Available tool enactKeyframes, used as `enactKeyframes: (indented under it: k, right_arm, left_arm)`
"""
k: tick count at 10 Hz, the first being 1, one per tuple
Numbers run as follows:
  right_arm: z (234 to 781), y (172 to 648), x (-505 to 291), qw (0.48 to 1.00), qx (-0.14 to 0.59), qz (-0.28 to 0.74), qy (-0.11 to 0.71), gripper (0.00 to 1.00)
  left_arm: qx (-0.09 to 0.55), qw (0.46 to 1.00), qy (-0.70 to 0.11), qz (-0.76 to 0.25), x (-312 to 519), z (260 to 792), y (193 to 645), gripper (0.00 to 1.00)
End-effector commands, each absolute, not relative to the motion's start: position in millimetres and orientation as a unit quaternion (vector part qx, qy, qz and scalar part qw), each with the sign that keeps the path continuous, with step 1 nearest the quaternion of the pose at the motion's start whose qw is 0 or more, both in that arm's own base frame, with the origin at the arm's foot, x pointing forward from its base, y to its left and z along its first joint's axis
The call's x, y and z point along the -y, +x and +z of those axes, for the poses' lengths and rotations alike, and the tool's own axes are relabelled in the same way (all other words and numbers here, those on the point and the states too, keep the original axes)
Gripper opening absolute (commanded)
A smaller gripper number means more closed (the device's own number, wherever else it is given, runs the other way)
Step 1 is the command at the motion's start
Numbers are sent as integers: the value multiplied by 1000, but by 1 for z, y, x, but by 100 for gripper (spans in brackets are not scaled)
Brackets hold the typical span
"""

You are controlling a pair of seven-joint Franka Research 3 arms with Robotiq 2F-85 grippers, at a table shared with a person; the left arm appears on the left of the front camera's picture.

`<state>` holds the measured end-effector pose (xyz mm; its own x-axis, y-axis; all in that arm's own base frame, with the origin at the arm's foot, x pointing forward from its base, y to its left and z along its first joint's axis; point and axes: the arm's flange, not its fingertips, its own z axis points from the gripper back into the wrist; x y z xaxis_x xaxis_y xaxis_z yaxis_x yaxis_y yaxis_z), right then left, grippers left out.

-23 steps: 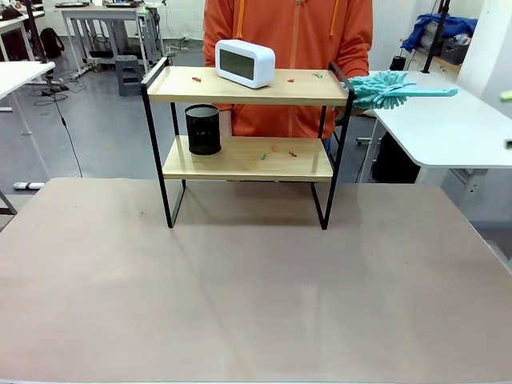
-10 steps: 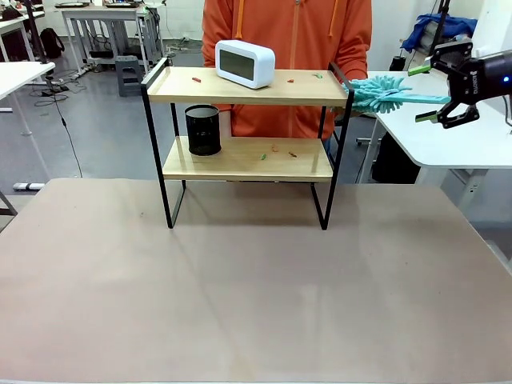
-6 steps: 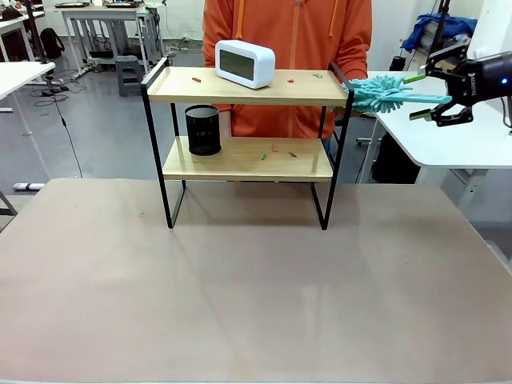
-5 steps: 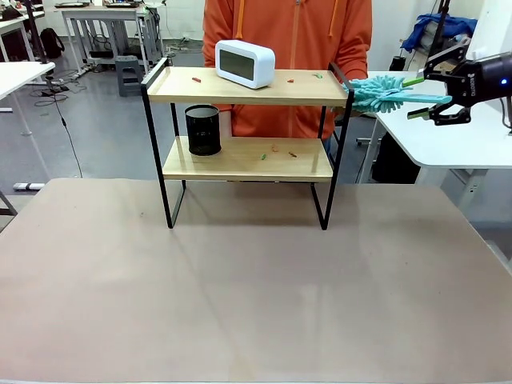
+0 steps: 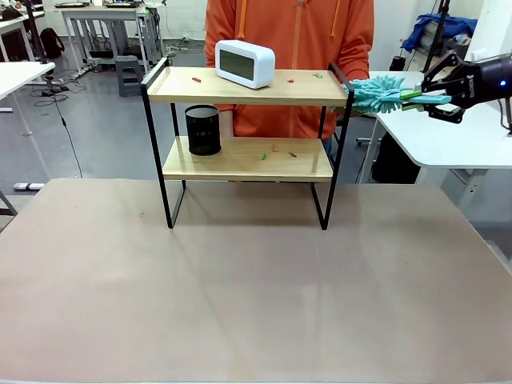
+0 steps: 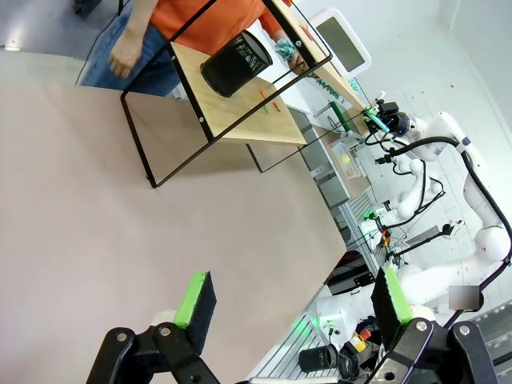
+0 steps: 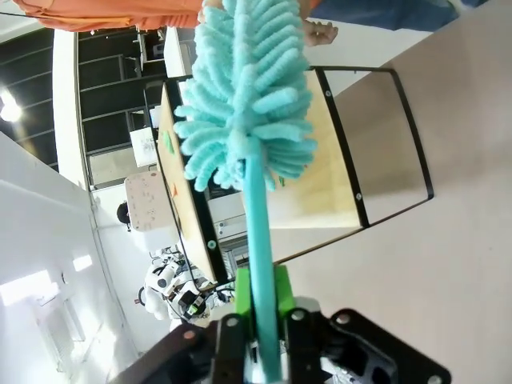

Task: Clean the shelf.
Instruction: Pick up the Duster from the human.

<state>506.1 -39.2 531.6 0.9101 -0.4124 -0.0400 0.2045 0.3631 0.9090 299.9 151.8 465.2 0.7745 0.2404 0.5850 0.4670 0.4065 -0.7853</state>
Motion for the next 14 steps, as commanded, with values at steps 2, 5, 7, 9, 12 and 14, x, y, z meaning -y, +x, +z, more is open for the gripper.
enactKeyframes:
  k: [2,5,7,9,12,14]
  right_arm:
    - [531,513,40,812,104,-172,547,0]
    - [529,509,44,816,107,-162,544,0]
    - [540,480,64,837,155,-95,516,0]
    - [561,409,115,860,195,-4,472,0]
    - [561,289,178,884,206,88,409,0]
    - [542,239,206,903,191,98,373,0]
  left_arm:
    - [339,764,-543,-79,-150,466,301,100]
    - [339,764,-543,-79,-150,466,301,100]
    - [339,764,-543,-79,-150,466,301,100]
    - [339,764,-543,-79,-150,466,301,100]
    - [339,764,-543,-79,-150,466,301,100]
    - [339,764,-543,-79,-150,466,301,100]
